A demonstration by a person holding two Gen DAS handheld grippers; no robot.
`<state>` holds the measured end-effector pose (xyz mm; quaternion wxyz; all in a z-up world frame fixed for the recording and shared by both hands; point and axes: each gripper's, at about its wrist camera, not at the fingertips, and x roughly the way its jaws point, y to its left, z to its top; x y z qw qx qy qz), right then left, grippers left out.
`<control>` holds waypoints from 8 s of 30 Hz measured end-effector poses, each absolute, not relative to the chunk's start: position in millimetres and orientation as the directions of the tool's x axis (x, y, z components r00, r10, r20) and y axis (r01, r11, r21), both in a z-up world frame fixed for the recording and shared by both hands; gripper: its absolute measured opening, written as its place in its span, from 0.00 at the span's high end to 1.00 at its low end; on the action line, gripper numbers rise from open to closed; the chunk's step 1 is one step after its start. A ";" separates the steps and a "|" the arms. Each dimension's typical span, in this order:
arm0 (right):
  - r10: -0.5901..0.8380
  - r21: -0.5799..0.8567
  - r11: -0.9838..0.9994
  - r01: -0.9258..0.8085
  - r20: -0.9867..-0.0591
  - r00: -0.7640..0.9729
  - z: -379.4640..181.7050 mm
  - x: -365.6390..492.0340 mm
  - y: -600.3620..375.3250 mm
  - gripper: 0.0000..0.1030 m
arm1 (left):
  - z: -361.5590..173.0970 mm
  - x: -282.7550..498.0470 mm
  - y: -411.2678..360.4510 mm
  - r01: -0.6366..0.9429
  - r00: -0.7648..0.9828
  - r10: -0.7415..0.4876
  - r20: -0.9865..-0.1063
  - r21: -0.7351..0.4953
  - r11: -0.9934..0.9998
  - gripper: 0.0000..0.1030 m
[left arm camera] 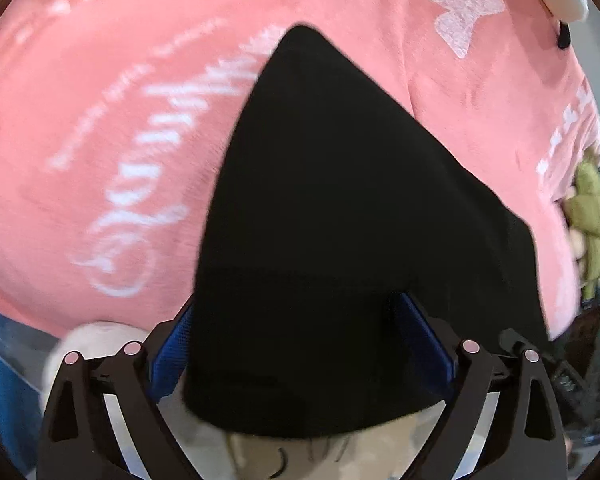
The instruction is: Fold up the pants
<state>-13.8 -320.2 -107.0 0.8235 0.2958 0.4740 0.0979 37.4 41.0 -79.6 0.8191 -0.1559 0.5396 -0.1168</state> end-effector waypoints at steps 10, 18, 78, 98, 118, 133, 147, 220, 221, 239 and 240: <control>0.436 0.572 0.817 0.077 -0.699 0.566 -95.0 -16.1 -309.3 0.66 | -59.6 31.7 21.3 0.102 0.386 -0.394 -0.834 -0.386 0.917 0.59; 0.408 0.509 0.861 -0.020 -0.666 0.624 -41.0 -44.8 -286.6 0.68 | 0.1 -6.4 2.3 0.175 0.478 -0.320 -0.818 -0.268 0.947 0.79; 0.431 0.381 0.866 -0.325 -0.239 0.870 136.7 206.3 -281.3 0.68 | 175.9 207.5 -18.3 0.244 0.855 -0.253 -0.453 -0.080 0.966 0.78; 0.203 0.303 0.951 -0.054 -0.485 0.850 13.7 246.4 -318.8 0.54 | 25.8 273.7 27.8 0.053 0.769 -0.068 -0.635 -0.042 0.998 0.64; 0.266 0.225 0.962 -0.156 -0.626 0.733 3.6 336.1 -266.2 0.90 | 0.0 381.5 -35.2 0.040 0.657 0.051 -0.752 0.102 0.994 0.47; 0.249 0.282 0.958 -0.057 -0.713 0.656 -44.7 300.8 -289.2 0.96 | -19.2 314.5 -40.0 0.078 0.614 0.022 -0.789 0.088 0.993 0.47; 0.191 0.262 0.965 -0.006 -0.685 0.703 -28.8 270.4 -301.9 0.10 | -2.0 276.4 5.1 0.078 0.642 -0.189 -0.743 -0.182 0.980 0.17; 0.032 0.173 0.979 0.106 -0.646 0.763 -56.4 57.0 -255.8 0.90 | -48.9 93.9 15.9 -0.008 0.758 0.039 -0.651 0.050 0.999 0.39; 0.029 0.165 0.981 0.103 -0.647 0.762 -56.4 57.1 -254.3 0.90 | -49.6 93.9 13.8 -0.005 0.759 0.042 -0.650 0.059 0.998 0.39; 0.000 0.118 0.988 0.099 -0.638 0.770 -52.9 50.6 -244.8 0.80 | -54.7 93.0 -1.4 0.058 0.749 0.028 -0.662 0.107 0.993 0.34; -0.002 0.116 0.988 0.099 -0.636 0.771 -52.5 50.4 -244.5 0.74 | -54.8 93.0 -1.3 0.059 0.748 0.027 -0.663 0.107 0.993 0.34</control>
